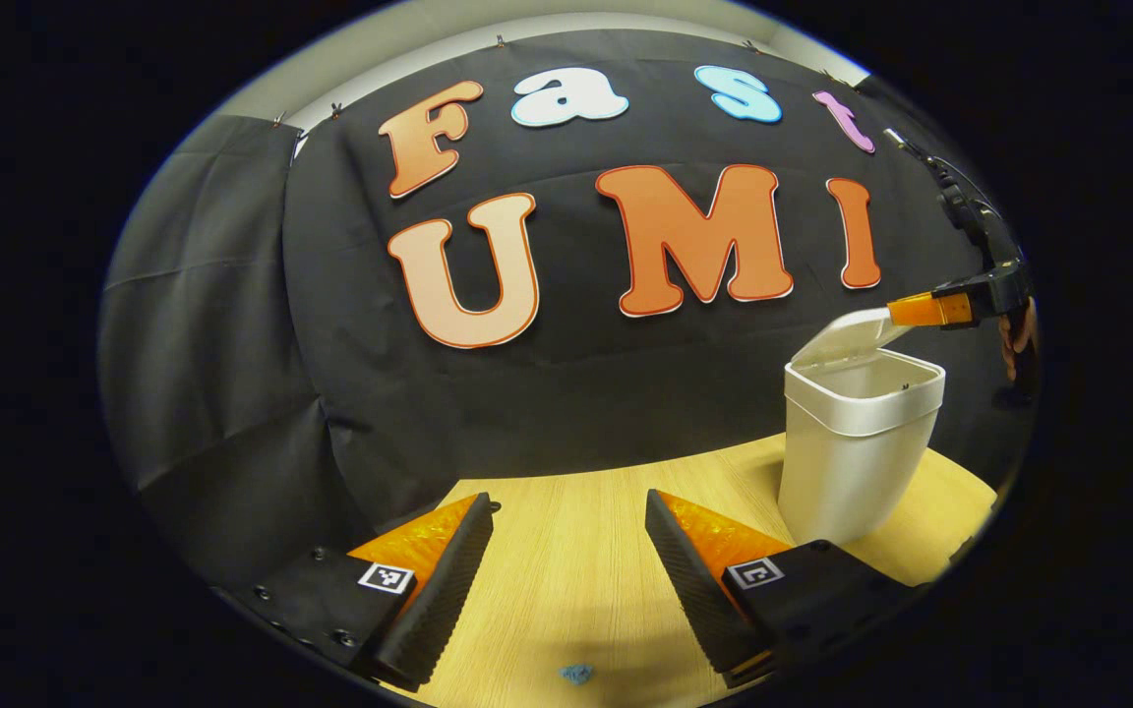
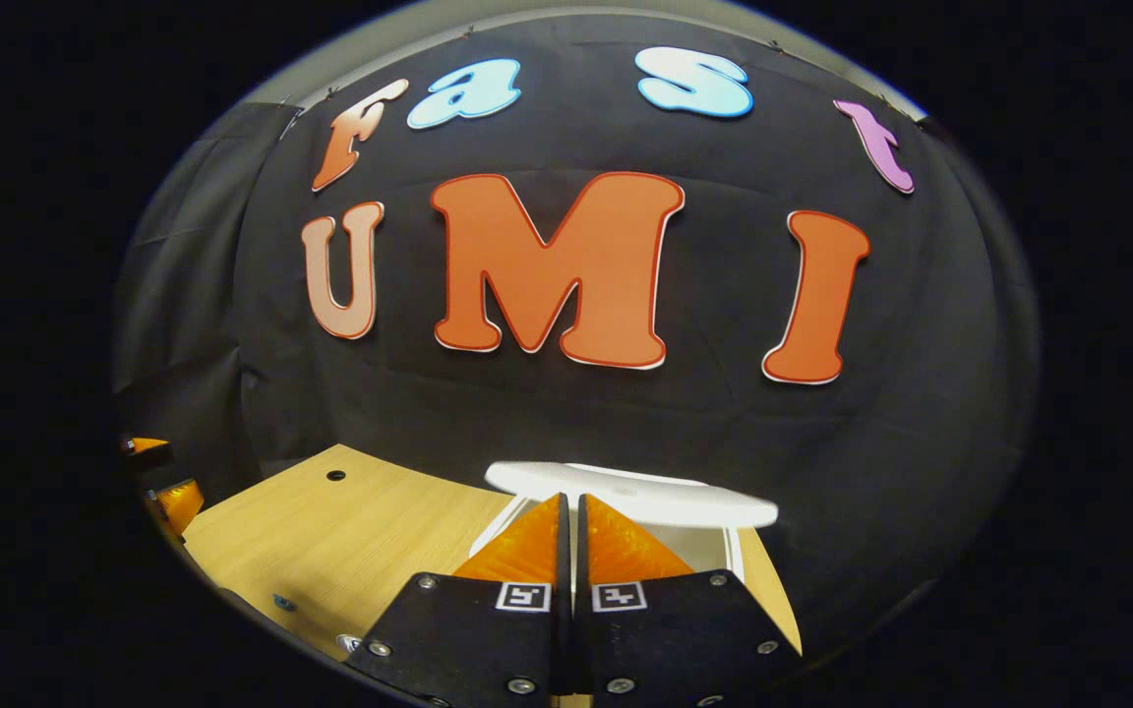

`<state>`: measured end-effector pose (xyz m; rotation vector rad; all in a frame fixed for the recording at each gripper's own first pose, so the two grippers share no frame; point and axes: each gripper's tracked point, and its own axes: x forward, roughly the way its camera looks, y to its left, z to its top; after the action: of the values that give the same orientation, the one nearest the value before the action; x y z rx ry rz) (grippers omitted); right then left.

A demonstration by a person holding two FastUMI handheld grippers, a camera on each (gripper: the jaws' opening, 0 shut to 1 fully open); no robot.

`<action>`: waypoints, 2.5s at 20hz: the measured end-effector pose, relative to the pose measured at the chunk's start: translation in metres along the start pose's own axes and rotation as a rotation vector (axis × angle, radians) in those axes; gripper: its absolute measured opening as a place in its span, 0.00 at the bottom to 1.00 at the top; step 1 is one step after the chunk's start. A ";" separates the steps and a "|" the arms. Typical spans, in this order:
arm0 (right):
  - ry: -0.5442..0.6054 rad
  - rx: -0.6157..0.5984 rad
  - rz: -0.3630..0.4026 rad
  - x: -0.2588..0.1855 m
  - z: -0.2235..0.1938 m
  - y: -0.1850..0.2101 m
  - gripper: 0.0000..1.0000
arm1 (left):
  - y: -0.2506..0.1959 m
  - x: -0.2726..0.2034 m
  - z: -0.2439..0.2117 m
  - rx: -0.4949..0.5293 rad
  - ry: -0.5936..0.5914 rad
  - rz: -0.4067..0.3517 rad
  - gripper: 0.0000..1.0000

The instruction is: Press the lid of the desktop garbage bin to open it, pick up the crumpled paper on the desktop and throw it into the bin, then pick up the pop can on the desktop and drop it into the bin, and finally close the garbage bin lid.

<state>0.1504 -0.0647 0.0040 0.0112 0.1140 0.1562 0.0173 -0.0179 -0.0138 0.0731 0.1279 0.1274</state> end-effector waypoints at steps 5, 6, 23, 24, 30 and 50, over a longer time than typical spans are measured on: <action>-0.033 -0.010 0.122 -0.011 -0.013 0.041 0.01 | 0.009 0.003 -0.003 0.006 0.004 0.018 1.00; -0.025 -0.010 0.165 -0.015 -0.020 0.053 0.01 | 0.012 0.004 -0.005 0.000 0.007 0.022 1.00; 0.242 -0.064 0.510 -0.046 -0.159 0.157 0.88 | 0.037 0.023 -0.043 -0.070 0.133 0.085 1.00; 0.261 -0.068 0.535 -0.050 -0.166 0.163 0.94 | 0.037 0.023 -0.045 -0.071 0.140 0.088 1.00; 0.328 -0.143 0.650 -0.069 -0.202 0.200 0.98 | 0.035 0.017 -0.061 -0.086 0.202 0.103 1.00; 0.428 -0.161 0.773 -0.059 -0.248 0.220 0.98 | 0.026 0.016 -0.265 -0.209 0.789 0.021 1.00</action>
<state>0.0305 0.1441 -0.2316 -0.1417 0.5238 0.9409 -0.0047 0.0268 -0.2763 -0.1899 0.8997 0.1845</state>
